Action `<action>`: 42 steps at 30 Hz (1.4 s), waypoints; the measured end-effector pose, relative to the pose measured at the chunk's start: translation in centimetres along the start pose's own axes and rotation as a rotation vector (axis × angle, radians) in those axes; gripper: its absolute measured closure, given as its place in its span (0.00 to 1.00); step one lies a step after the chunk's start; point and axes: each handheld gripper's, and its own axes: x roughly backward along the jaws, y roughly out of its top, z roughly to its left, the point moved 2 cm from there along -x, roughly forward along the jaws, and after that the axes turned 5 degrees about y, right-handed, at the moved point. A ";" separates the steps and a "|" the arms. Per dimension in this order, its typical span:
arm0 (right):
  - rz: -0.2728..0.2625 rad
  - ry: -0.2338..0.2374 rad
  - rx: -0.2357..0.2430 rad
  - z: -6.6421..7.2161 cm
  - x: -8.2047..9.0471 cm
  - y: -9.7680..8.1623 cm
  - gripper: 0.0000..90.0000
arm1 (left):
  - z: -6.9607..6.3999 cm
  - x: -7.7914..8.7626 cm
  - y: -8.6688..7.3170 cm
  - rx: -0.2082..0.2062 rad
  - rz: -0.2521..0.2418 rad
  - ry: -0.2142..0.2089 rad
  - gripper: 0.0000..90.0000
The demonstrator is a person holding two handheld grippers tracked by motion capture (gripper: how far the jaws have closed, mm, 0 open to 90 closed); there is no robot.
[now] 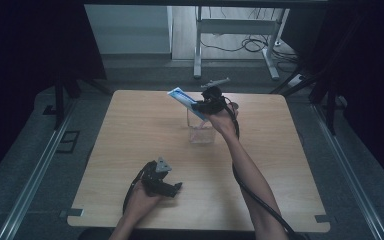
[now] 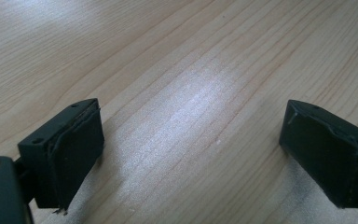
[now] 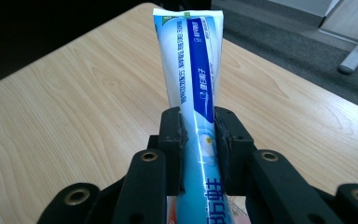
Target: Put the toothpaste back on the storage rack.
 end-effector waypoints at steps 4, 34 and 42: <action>0.001 0.001 0.015 0.0 0.0 -0.1 0.81 | 0.0 0.0 0.0 -0.001 0.000 0.000 0.07; 0.042 0.011 0.090 -0.2 -0.1 -0.3 0.82 | 0.0 0.0 0.0 0.001 0.000 0.000 0.07; 0.029 -0.001 0.114 -0.4 0.0 -0.3 0.82 | 0.0 0.0 0.0 0.001 -0.002 0.002 0.07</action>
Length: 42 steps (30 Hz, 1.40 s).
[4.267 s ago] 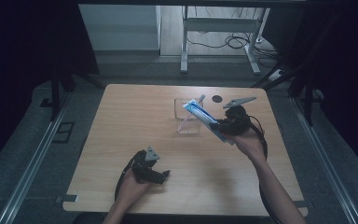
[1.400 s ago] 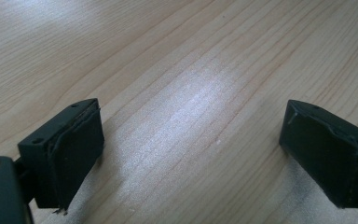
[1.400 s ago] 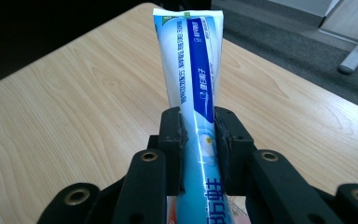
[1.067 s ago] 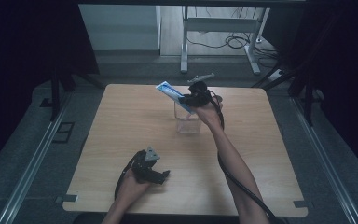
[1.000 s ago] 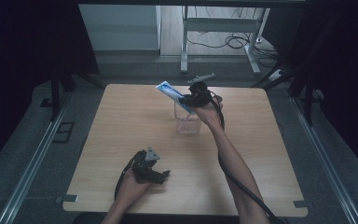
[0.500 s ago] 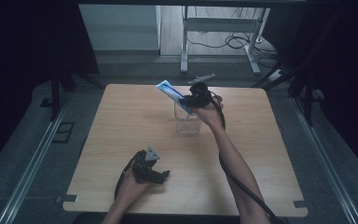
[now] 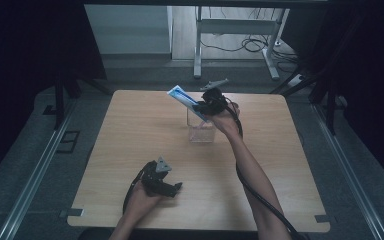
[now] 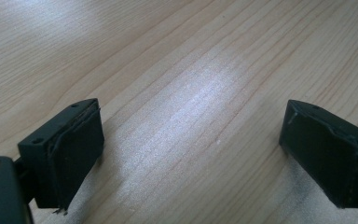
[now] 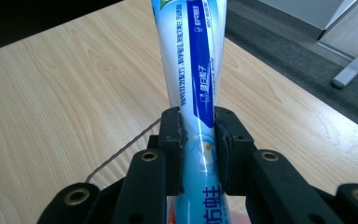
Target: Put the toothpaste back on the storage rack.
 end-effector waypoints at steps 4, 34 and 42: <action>-0.014 0.015 -0.017 -0.2 0.0 -0.2 0.82 | 0.0 0.0 0.0 0.000 0.000 0.000 0.07; 0.002 0.050 -0.081 -1.0 0.2 -1.5 0.90 | 0.0 0.0 0.0 0.000 -0.001 0.000 0.07; 0.013 0.055 -0.088 -0.8 0.0 -2.1 0.86 | 0.0 0.0 0.0 0.001 -0.001 0.000 0.07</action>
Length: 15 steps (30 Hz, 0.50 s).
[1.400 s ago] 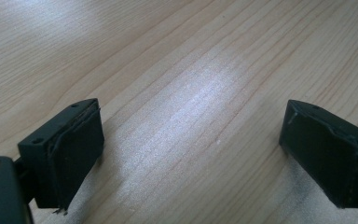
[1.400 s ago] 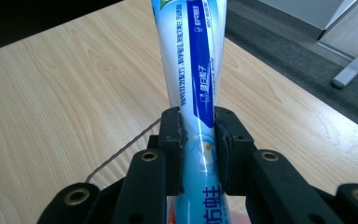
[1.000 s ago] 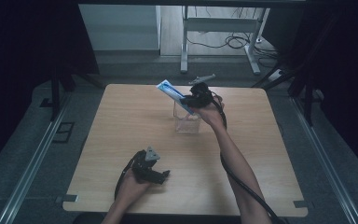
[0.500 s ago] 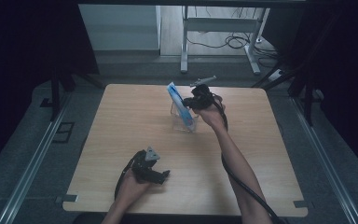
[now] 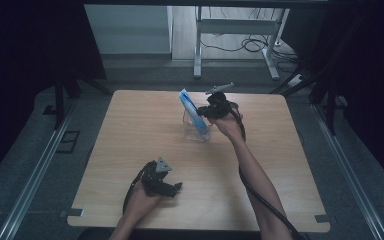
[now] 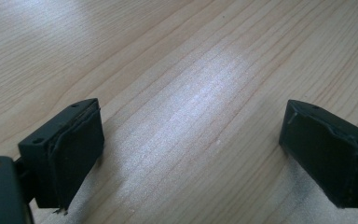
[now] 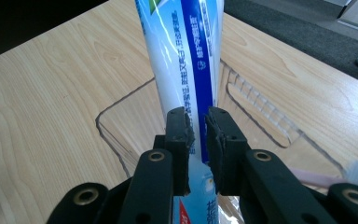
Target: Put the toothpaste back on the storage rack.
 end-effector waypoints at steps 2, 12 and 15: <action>0.003 0.000 -0.006 0.0 0.0 -0.2 0.85 | 0.0 0.0 0.0 0.000 0.000 0.000 0.07; -0.003 0.007 -0.020 0.2 1.1 -0.6 0.77 | 0.0 0.0 0.0 0.001 0.000 0.000 0.07; -0.009 0.008 -0.024 0.3 1.4 -0.7 0.74 | 0.0 0.0 0.0 -0.001 0.000 0.000 0.07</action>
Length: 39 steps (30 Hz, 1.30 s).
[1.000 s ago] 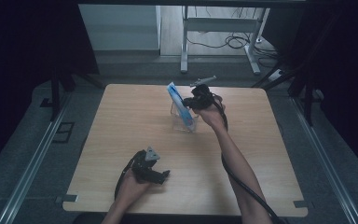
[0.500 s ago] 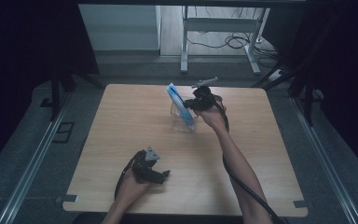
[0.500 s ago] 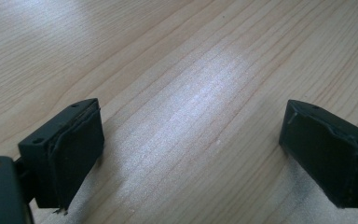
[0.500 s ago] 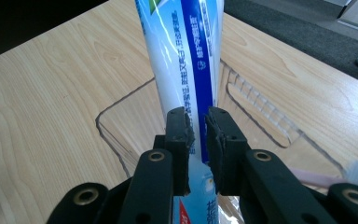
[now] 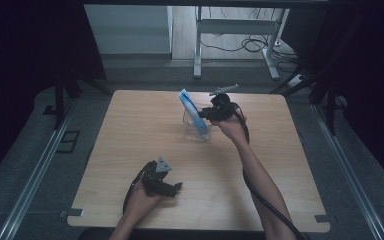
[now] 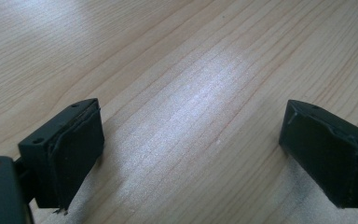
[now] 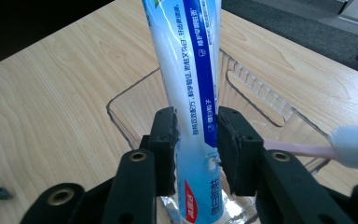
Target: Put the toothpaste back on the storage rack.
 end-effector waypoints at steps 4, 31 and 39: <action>-0.003 0.009 -0.007 0.1 0.4 -0.1 0.72 | 0.0 0.0 0.0 0.000 -0.001 -0.001 0.07; -0.018 0.059 -0.002 2.1 2.7 -1.3 0.61 | 0.0 0.0 0.0 0.001 0.000 -0.001 0.07; -0.018 0.074 0.000 2.5 3.3 -1.9 0.68 | 0.0 0.0 0.0 0.001 0.000 -0.001 0.07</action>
